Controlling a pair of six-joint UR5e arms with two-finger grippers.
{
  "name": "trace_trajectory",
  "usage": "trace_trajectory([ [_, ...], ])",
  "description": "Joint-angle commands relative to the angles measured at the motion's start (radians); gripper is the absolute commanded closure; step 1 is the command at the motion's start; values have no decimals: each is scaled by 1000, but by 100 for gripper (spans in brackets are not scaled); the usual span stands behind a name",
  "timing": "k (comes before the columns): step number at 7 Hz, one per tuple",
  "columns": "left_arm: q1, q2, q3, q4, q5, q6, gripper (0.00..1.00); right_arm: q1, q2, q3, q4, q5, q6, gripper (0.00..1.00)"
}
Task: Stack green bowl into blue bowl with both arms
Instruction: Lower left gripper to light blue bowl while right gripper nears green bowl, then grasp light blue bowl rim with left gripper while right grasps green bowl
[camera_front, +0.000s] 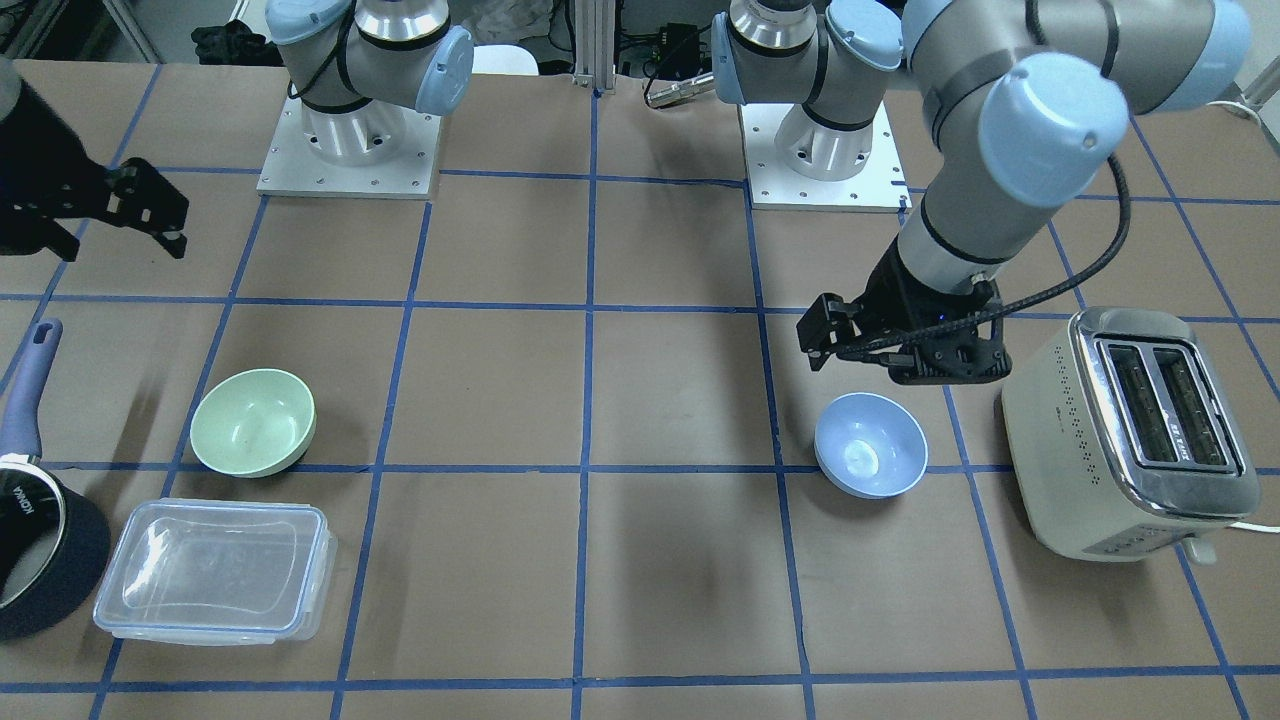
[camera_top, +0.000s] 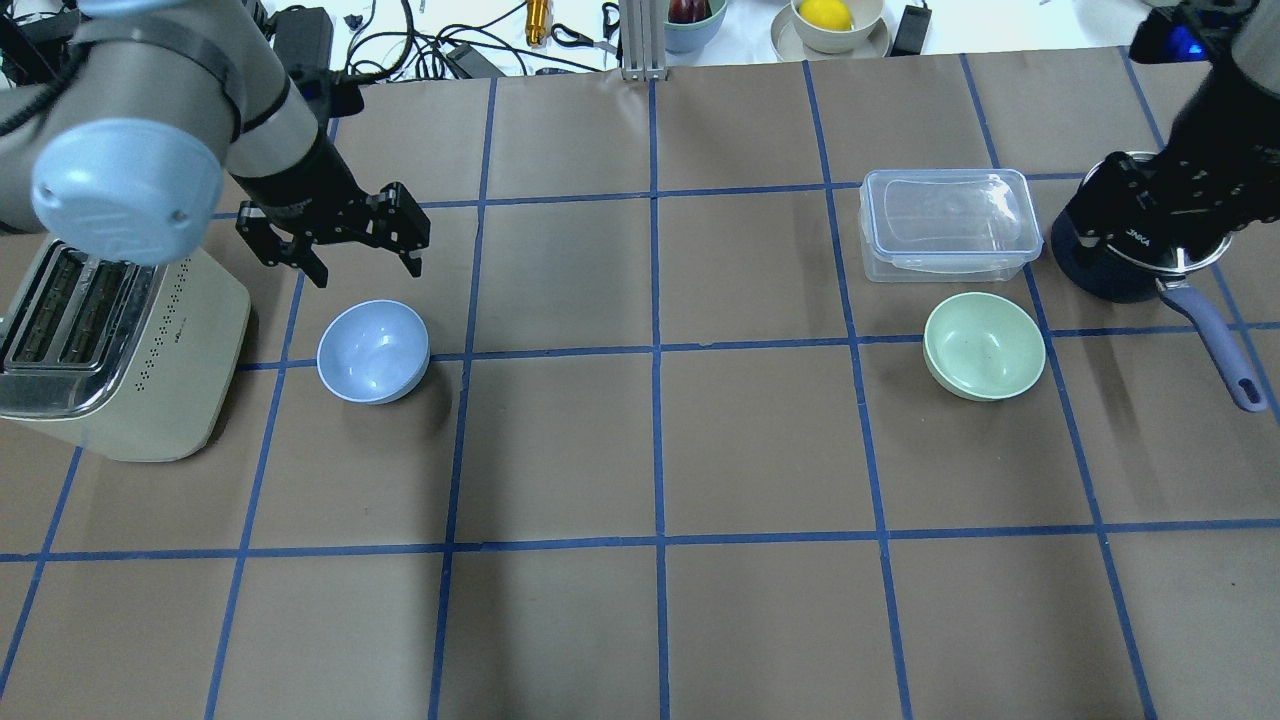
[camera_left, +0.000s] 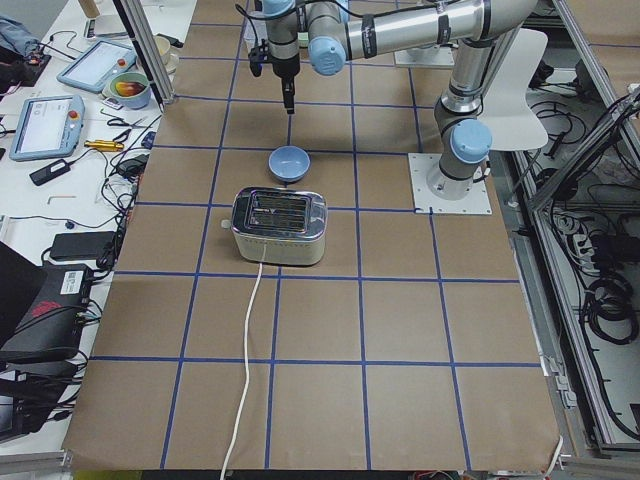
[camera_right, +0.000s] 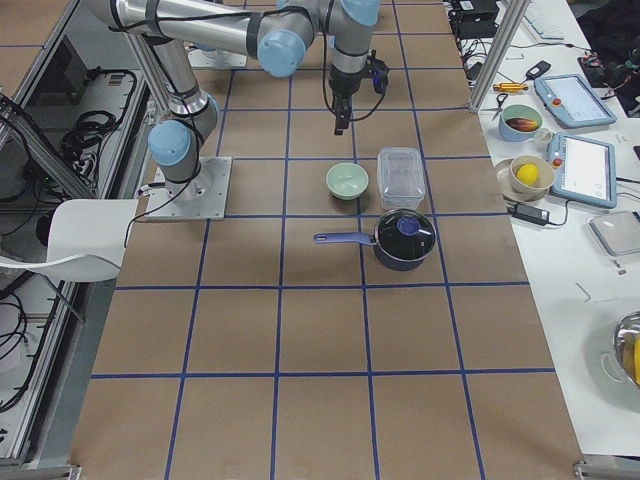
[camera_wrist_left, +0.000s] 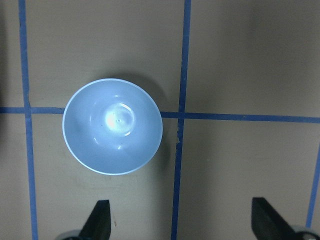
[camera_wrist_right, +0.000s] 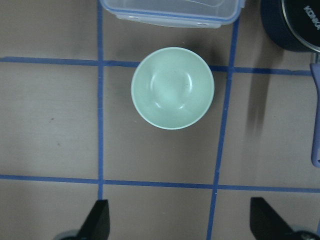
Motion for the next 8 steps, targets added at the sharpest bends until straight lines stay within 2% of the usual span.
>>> trace_trajectory([
  [1,-1,-55,-162,217,5,6,0,-71,143,31,-131,9,-27,0],
  [2,-1,-98,-199,291,9,15,0,-70,185,55,-140,21,-26,0],
  [3,-1,-147,-203,322,30,23,0,-61,208,98,-199,60,-20,0],
  [5,-10,-210,-220,330,91,22,11,-59,235,228,-384,75,-23,0],
  [6,-13,-227,-220,353,98,23,46,-59,254,283,-477,75,-23,0],
  [7,-39,-230,-215,371,107,8,99,-59,284,296,-563,75,-30,0],
  [8,-66,-232,-214,388,134,3,100,-61,307,301,-577,77,-23,0],
])
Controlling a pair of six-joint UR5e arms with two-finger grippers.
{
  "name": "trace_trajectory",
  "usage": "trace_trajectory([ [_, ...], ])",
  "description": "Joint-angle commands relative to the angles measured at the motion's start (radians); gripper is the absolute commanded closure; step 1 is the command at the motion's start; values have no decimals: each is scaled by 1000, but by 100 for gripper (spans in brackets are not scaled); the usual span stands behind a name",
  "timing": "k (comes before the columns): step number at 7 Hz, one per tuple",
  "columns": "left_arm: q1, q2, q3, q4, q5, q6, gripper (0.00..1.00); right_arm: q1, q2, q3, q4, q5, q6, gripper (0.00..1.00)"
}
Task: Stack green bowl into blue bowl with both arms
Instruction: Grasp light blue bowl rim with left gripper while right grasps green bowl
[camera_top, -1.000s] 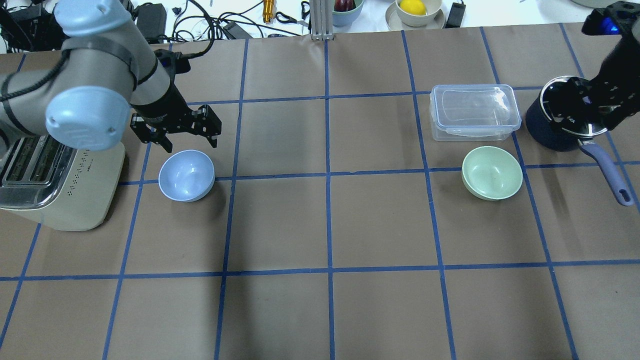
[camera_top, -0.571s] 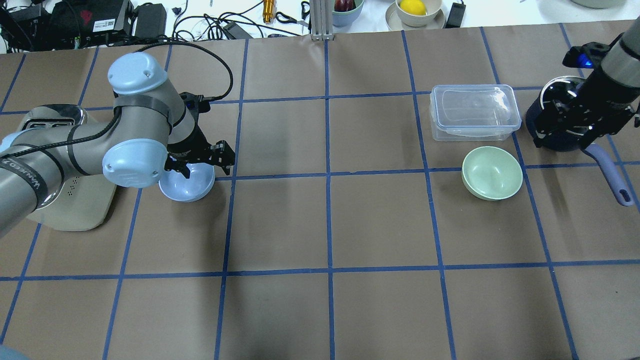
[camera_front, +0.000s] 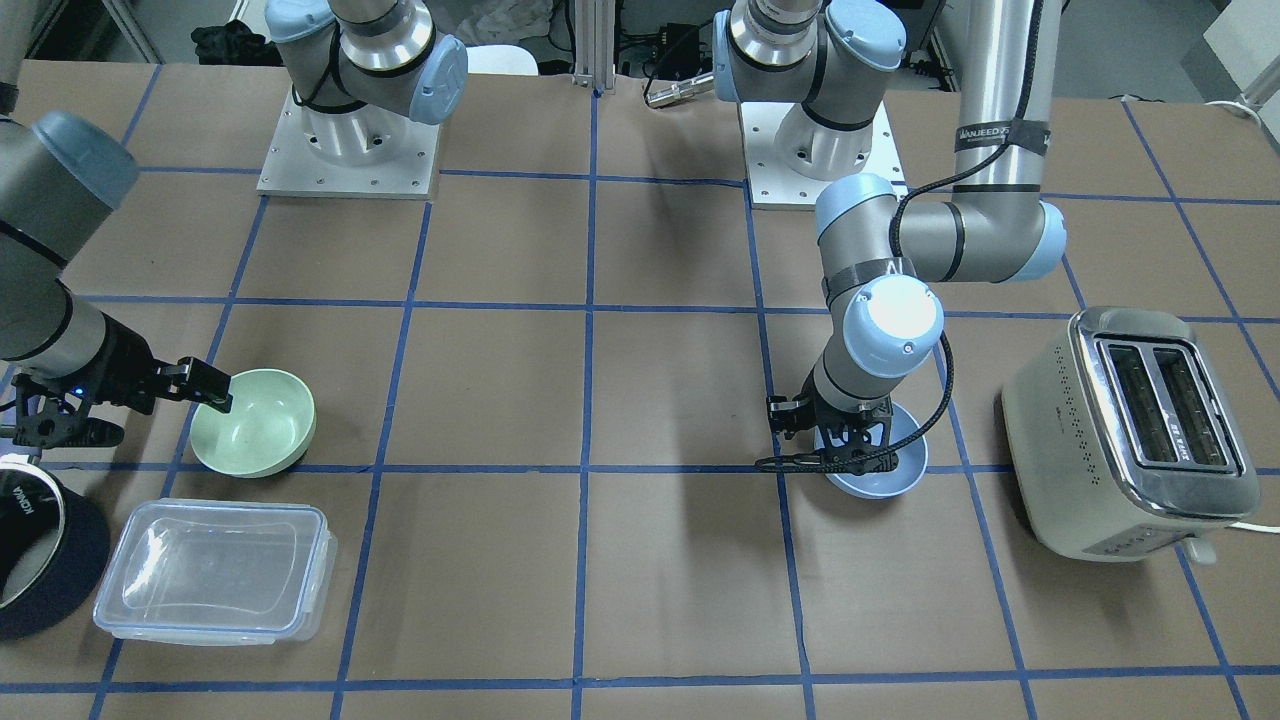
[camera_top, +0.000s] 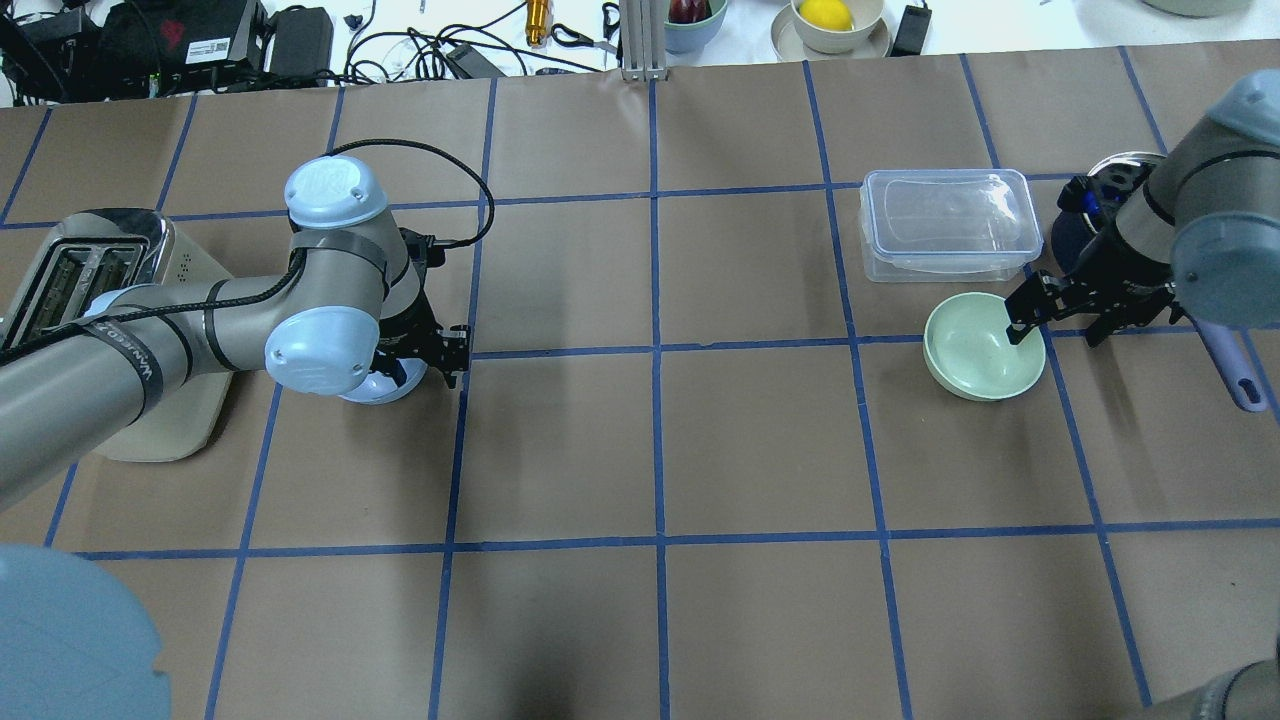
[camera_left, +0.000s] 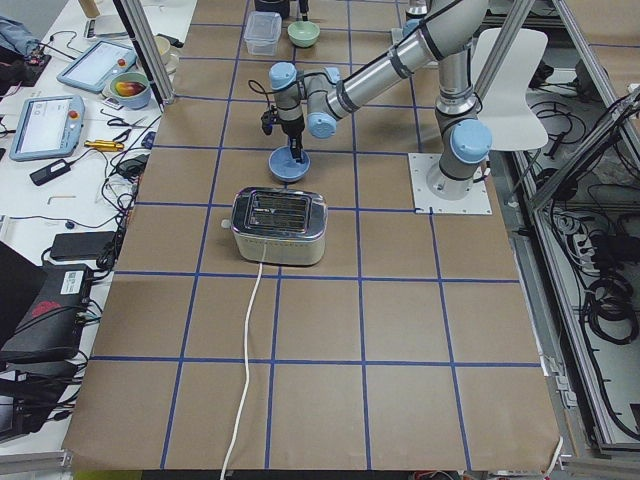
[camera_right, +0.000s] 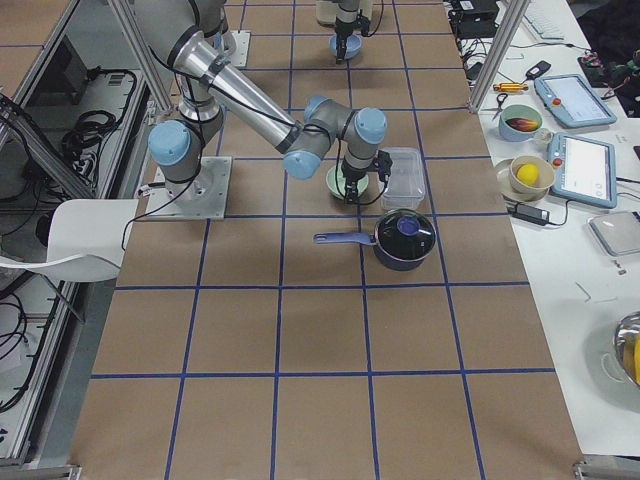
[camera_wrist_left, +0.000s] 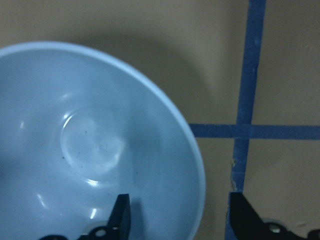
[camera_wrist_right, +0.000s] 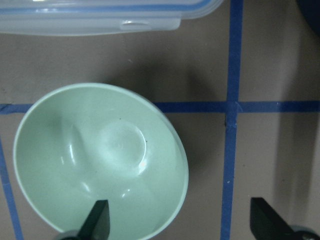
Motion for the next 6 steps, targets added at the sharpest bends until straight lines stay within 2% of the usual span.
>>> trace_trajectory([
  [1,-35,-5,2,30,36,-7,100,0,50,33,-59,9,-1,14],
  [2,-55,2,13,33,41,-13,100,0,56,43,-59,9,-3,52],
  [3,-122,42,46,16,75,-19,100,0,58,43,-61,8,-39,89],
  [4,-214,36,118,-58,76,-113,100,0,58,42,-57,8,-49,100],
  [5,-309,4,205,-87,66,-227,100,0,47,39,-51,9,-47,100],
  [6,-383,-24,235,-79,29,-367,100,0,43,30,-47,9,-46,100],
])
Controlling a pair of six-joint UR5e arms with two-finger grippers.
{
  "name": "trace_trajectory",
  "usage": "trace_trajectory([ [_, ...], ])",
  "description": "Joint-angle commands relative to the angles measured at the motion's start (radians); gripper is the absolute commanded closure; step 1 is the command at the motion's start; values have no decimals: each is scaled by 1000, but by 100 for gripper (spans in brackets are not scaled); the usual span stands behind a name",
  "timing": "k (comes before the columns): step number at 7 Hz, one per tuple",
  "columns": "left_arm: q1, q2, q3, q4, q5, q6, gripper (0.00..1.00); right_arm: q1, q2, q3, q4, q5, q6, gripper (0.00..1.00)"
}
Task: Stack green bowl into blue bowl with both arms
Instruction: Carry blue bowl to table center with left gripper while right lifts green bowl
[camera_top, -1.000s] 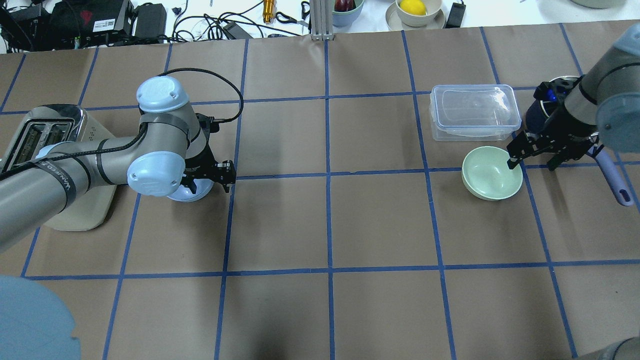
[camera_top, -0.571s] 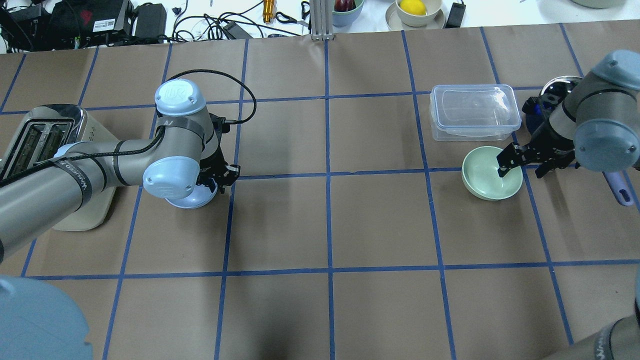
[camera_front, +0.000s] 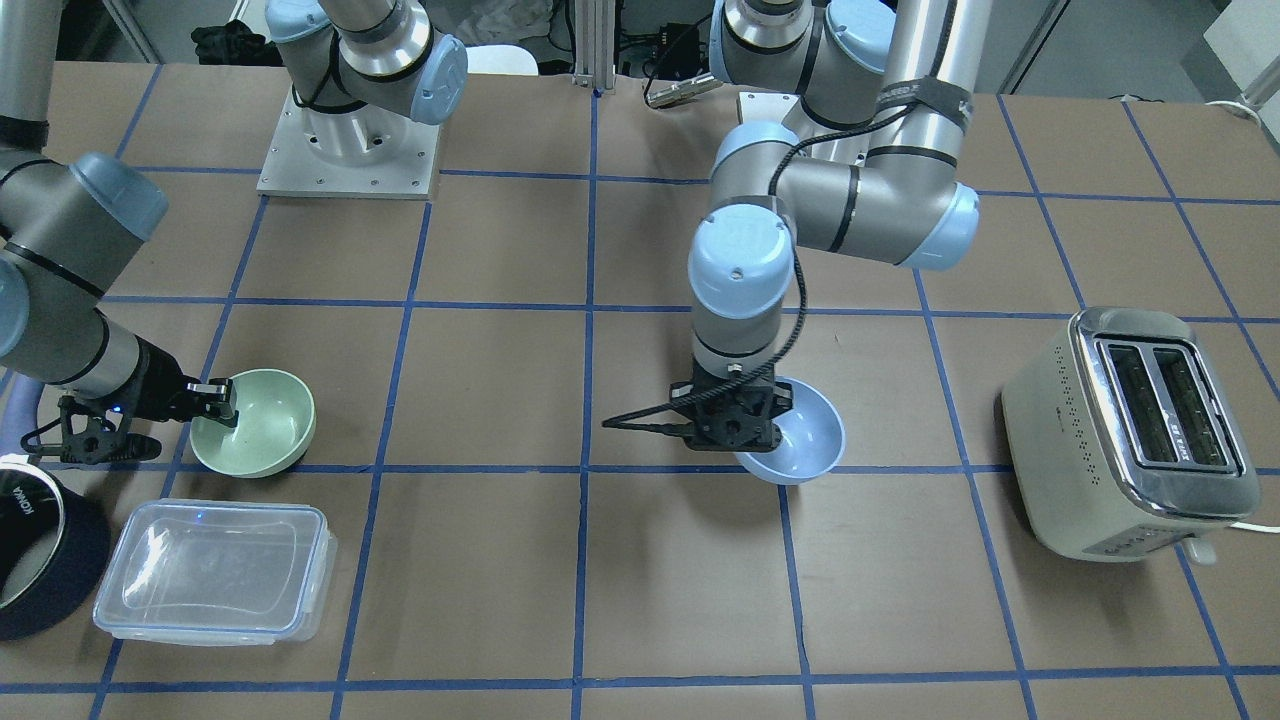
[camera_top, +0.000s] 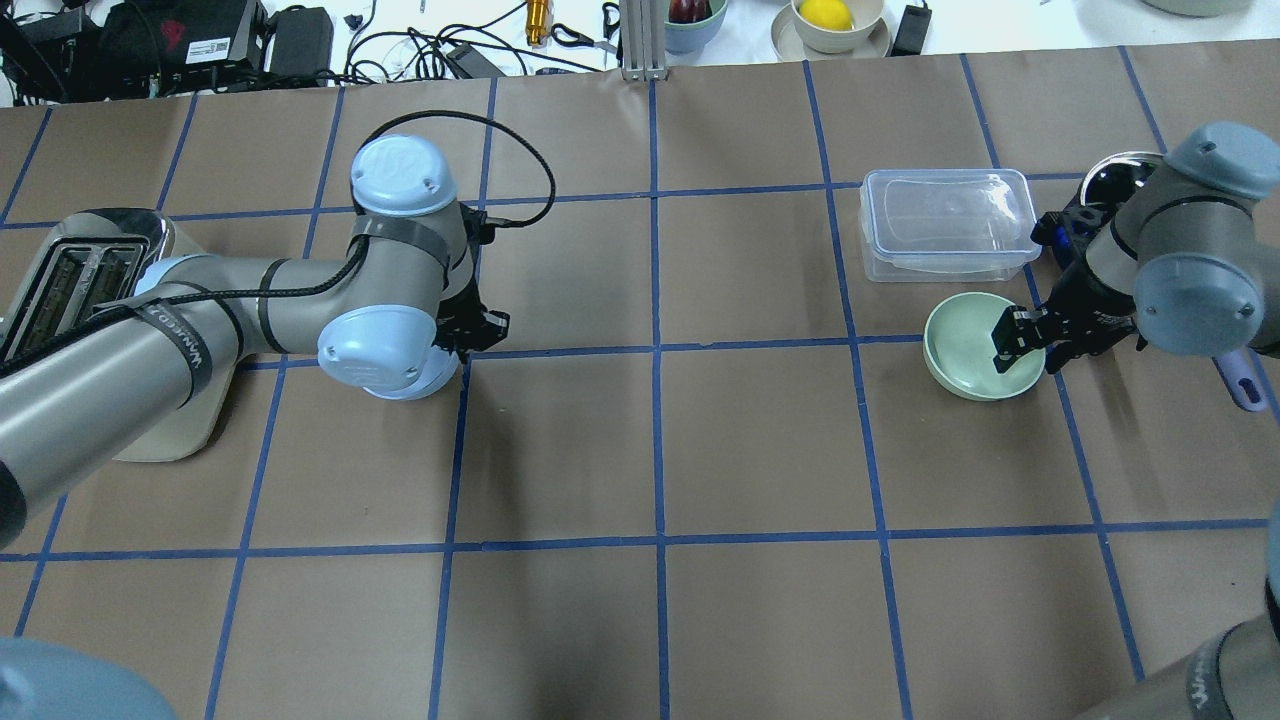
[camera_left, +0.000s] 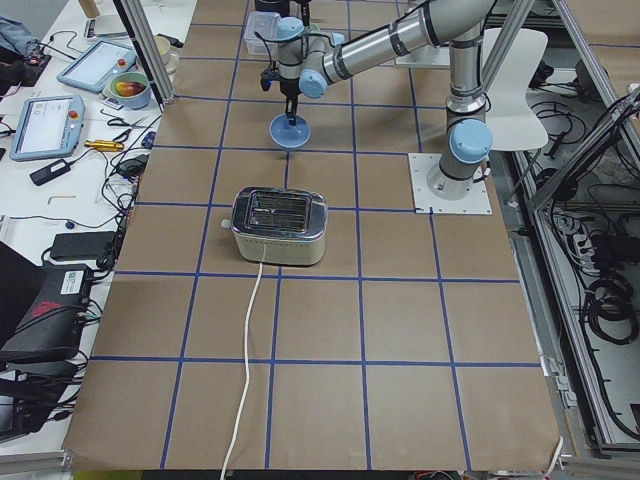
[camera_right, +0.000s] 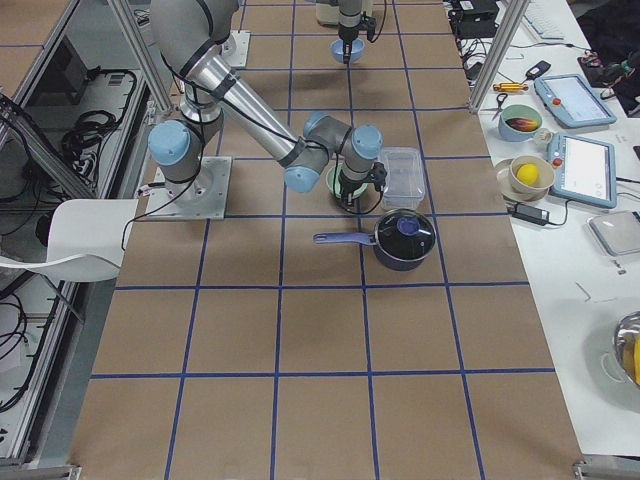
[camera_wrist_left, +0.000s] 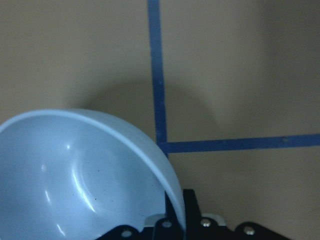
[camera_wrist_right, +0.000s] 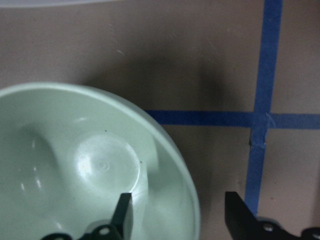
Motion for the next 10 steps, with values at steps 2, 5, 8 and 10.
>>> trace_trajectory([
  [2,-190,-85,94,46,-80,-315,100,0,-25,-83,120,-1,-1,100],
  [5,-229,-171,118,115,-85,-354,100,-2,-16,-238,294,-1,-12,100],
  [8,-259,-175,123,121,-81,-360,29,2,-28,-241,299,23,-9,100],
  [10,-229,-101,126,112,-102,-325,0,72,-29,-270,317,24,8,100],
])
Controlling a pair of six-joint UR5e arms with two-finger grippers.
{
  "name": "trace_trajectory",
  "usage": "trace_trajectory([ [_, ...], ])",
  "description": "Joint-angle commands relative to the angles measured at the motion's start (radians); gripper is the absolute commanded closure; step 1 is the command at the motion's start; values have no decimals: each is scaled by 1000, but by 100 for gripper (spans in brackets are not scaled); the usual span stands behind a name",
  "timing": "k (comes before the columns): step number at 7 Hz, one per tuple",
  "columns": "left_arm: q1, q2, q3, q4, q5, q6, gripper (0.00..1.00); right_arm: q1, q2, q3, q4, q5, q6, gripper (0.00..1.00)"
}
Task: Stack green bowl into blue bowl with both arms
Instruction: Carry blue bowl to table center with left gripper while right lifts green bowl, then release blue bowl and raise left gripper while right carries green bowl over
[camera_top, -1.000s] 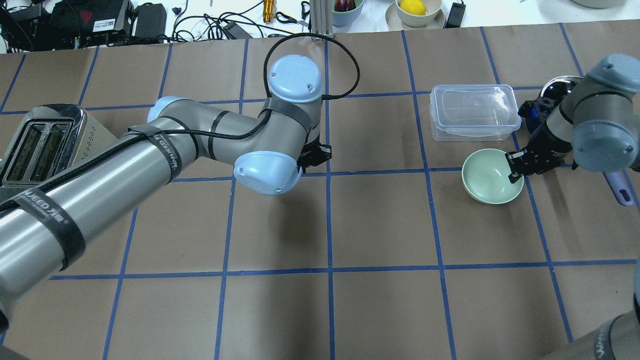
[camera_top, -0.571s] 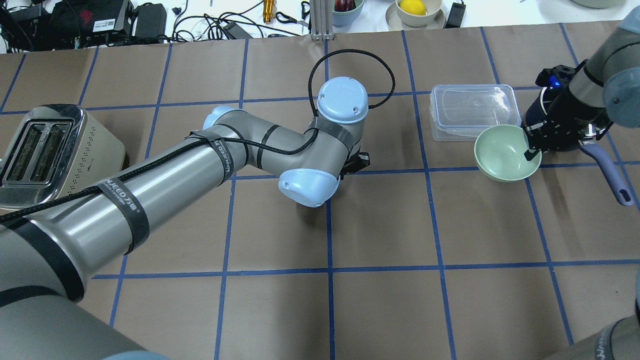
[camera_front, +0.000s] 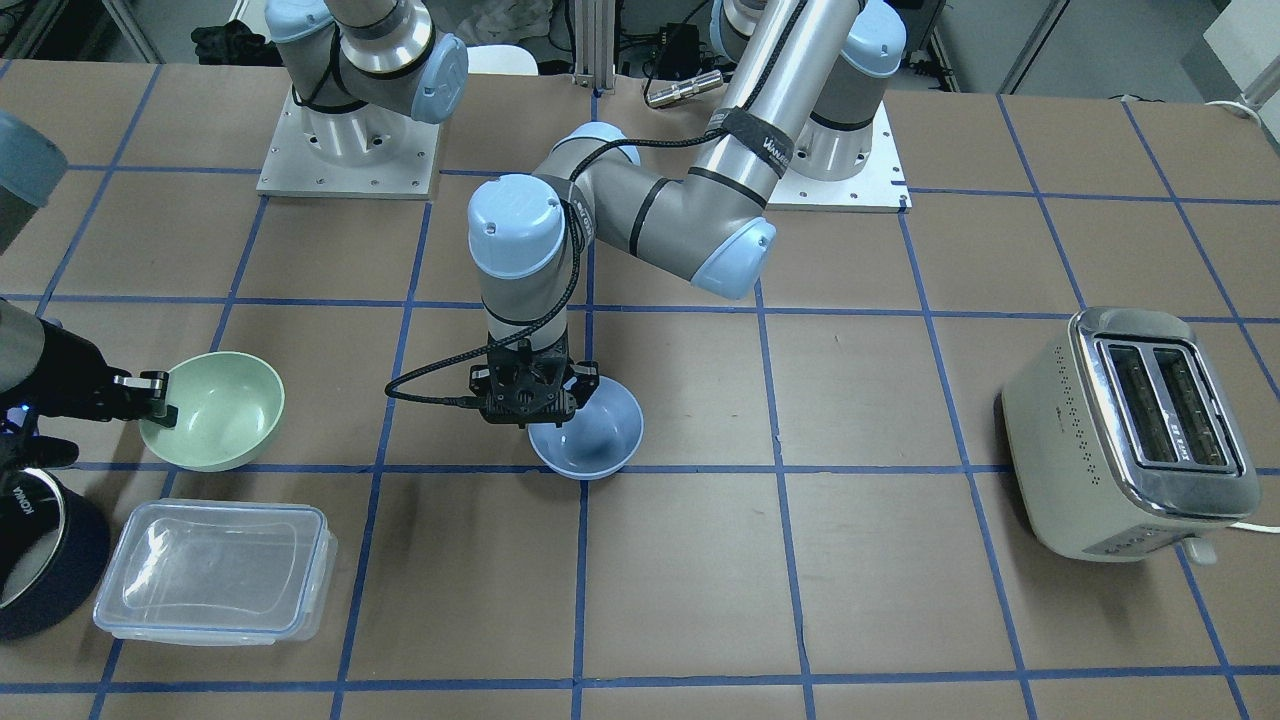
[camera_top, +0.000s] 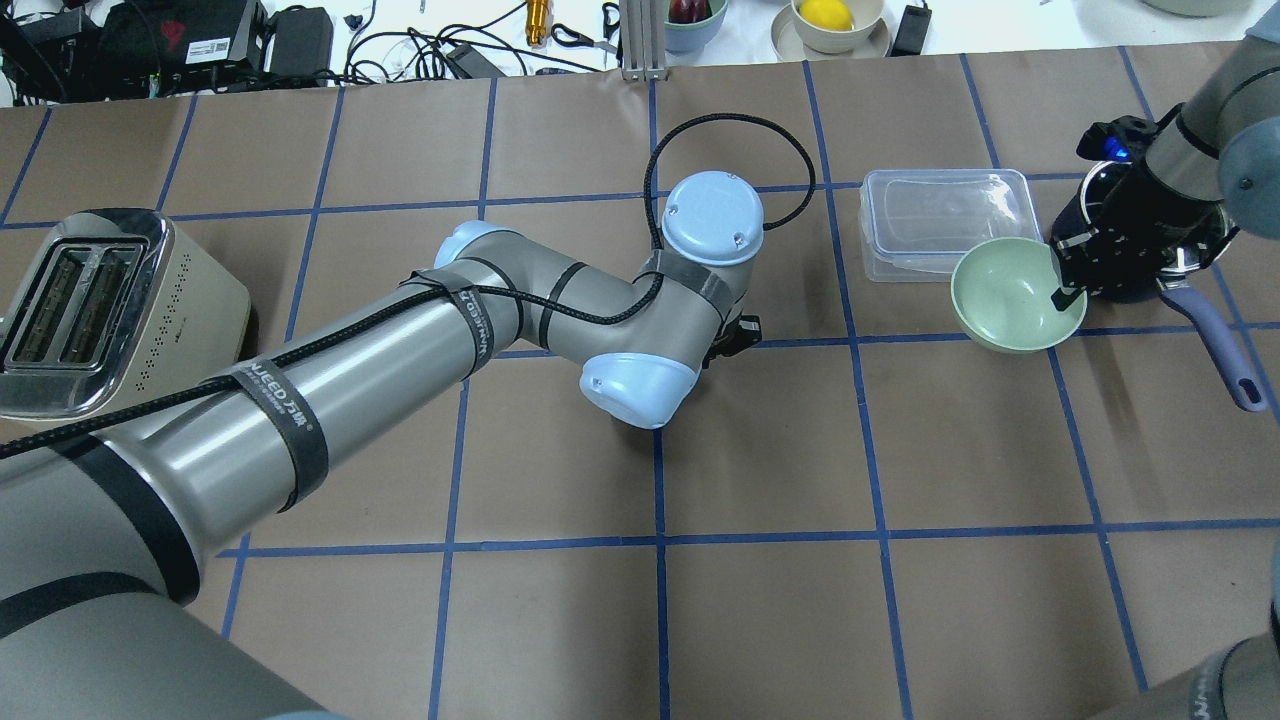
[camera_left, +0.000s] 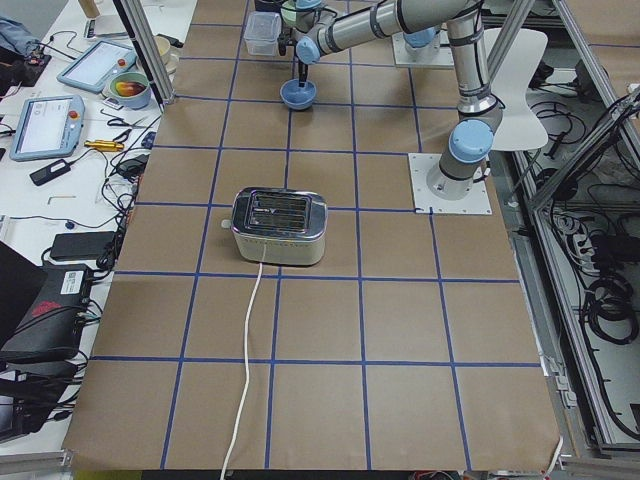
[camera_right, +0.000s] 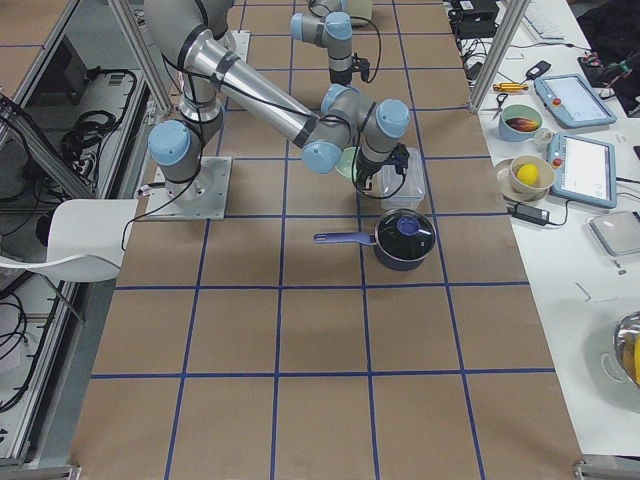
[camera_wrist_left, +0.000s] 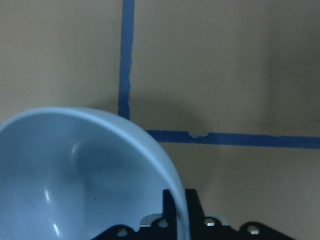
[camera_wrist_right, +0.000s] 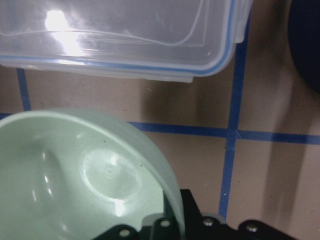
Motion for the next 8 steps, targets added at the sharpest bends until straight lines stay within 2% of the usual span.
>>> trace_trajectory([
  [1,91,105,-3,-11,-17,217,0,65,-4,-50,55,3,28,100],
  [2,193,174,-9,-116,-20,284,0,101,-4,-65,77,24,28,100],
  [3,304,237,-6,-238,-77,364,0,128,-14,-67,77,43,52,100],
  [4,391,296,-10,-326,-80,404,0,183,-40,-62,81,117,226,100],
  [6,495,411,-1,-431,-81,601,0,404,-30,-61,36,136,438,100],
  [8,539,518,6,-568,-70,701,0,551,14,-52,-24,144,567,100],
])
